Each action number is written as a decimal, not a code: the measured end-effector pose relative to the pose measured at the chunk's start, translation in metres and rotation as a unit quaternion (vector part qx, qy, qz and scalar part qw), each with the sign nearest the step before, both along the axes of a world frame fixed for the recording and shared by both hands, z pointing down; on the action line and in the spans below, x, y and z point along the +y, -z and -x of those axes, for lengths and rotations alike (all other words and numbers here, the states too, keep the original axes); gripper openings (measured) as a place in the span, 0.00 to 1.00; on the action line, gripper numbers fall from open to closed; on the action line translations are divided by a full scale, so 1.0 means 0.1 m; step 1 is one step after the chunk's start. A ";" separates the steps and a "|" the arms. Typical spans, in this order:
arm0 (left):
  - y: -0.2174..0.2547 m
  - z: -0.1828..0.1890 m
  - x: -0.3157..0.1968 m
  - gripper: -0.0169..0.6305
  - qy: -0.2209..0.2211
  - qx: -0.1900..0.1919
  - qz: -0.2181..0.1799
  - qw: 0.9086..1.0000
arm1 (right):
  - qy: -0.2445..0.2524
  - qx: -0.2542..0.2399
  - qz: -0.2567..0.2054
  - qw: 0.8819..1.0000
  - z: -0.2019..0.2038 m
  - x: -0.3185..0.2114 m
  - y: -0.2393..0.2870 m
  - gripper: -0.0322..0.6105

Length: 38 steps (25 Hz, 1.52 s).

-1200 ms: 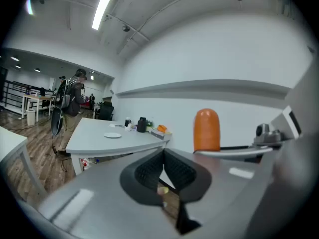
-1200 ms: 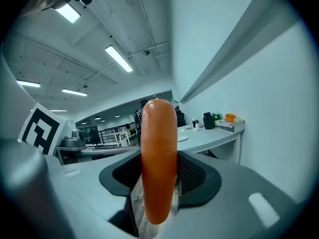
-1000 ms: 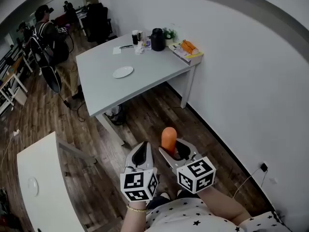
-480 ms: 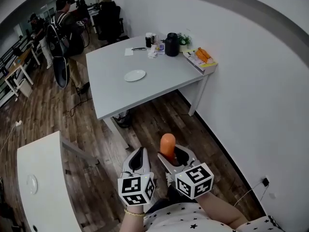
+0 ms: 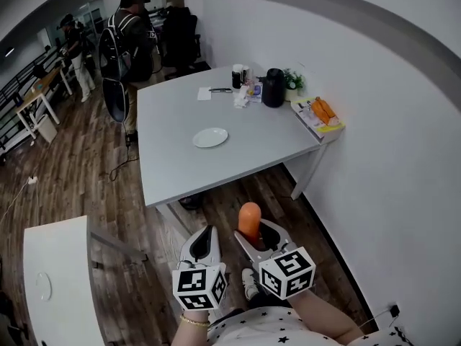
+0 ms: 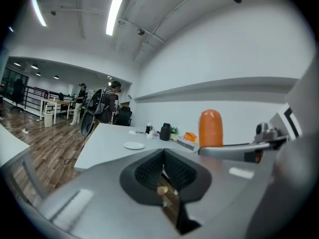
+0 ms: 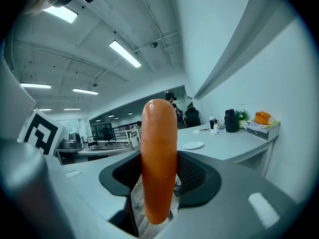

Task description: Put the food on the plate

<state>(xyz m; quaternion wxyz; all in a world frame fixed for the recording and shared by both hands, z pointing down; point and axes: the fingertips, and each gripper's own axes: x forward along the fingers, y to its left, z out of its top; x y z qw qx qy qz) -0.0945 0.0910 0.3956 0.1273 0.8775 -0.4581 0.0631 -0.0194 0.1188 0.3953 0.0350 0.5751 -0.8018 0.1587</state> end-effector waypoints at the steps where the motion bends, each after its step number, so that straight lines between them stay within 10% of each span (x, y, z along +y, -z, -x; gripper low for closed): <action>1: 0.02 -0.05 -0.12 0.04 0.004 0.000 -0.001 1.000 | 0.002 0.001 0.001 1.000 -0.06 -0.12 0.01 0.38; 17: -0.04 -0.63 -1.67 0.04 0.057 0.015 -0.004 0.998 | 0.055 0.016 0.005 0.998 -0.68 -1.70 -0.10 0.38; 38: -0.53 -0.47 -3.41 0.04 0.114 -0.001 0.020 0.993 | 0.120 0.067 0.058 0.989 -0.89 -3.60 -0.60 0.38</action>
